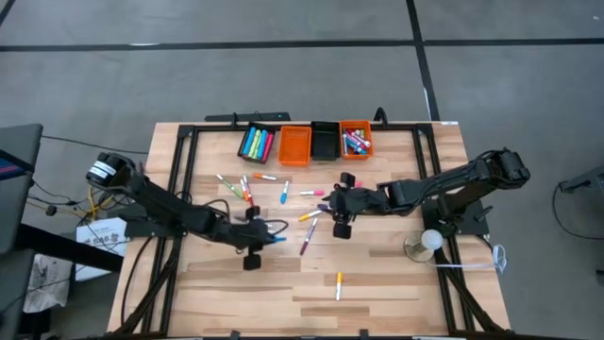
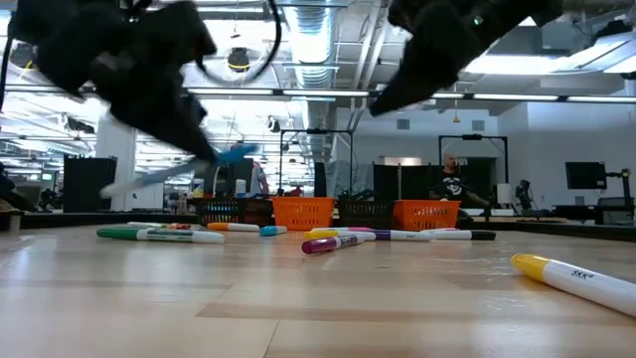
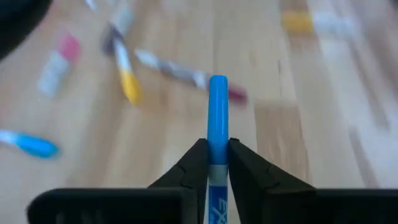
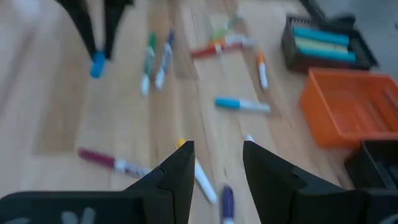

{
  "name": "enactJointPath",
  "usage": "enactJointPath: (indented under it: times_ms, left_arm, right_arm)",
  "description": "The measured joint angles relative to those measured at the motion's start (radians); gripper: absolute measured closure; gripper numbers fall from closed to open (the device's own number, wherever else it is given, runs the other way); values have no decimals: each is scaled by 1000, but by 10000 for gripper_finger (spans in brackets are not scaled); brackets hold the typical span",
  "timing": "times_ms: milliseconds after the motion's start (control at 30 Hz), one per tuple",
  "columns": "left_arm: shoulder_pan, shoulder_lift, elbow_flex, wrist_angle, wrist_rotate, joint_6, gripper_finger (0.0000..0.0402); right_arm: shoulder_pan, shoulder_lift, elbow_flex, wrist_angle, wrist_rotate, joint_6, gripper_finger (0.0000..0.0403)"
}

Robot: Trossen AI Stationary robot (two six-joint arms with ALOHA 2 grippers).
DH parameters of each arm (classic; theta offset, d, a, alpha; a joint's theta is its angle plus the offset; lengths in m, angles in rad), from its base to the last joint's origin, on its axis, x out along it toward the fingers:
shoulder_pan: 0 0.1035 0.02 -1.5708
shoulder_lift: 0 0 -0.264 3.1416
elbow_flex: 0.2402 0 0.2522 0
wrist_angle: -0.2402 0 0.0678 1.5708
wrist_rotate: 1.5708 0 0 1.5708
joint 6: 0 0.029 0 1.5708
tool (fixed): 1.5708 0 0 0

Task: Pick & Place Markers
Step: Put the small light blue marker pen into the right black basket

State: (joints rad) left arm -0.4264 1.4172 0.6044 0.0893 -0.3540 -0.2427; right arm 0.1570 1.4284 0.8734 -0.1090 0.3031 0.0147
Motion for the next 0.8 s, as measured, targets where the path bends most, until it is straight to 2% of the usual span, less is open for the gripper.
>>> enactJointPath:
  times_ms: [200,300,467,633,800]
  left_arm:
    - [-34,-58,0,197,-182,53,363]
    - [-58,-57,1,282,-250,81,358]
    - [-77,-57,1,356,-266,101,351]
    - [-77,-57,2,371,-267,108,350]
    - [-77,-57,2,377,-267,108,349]
  right_arm:
    - [-1,0,0,174,-177,20,276]
    - [9,-1,0,211,-219,20,276]
    - [33,-1,0,242,-229,8,271]
    - [47,-1,0,341,-219,-23,246]
    - [46,-1,-7,360,-218,-24,220]
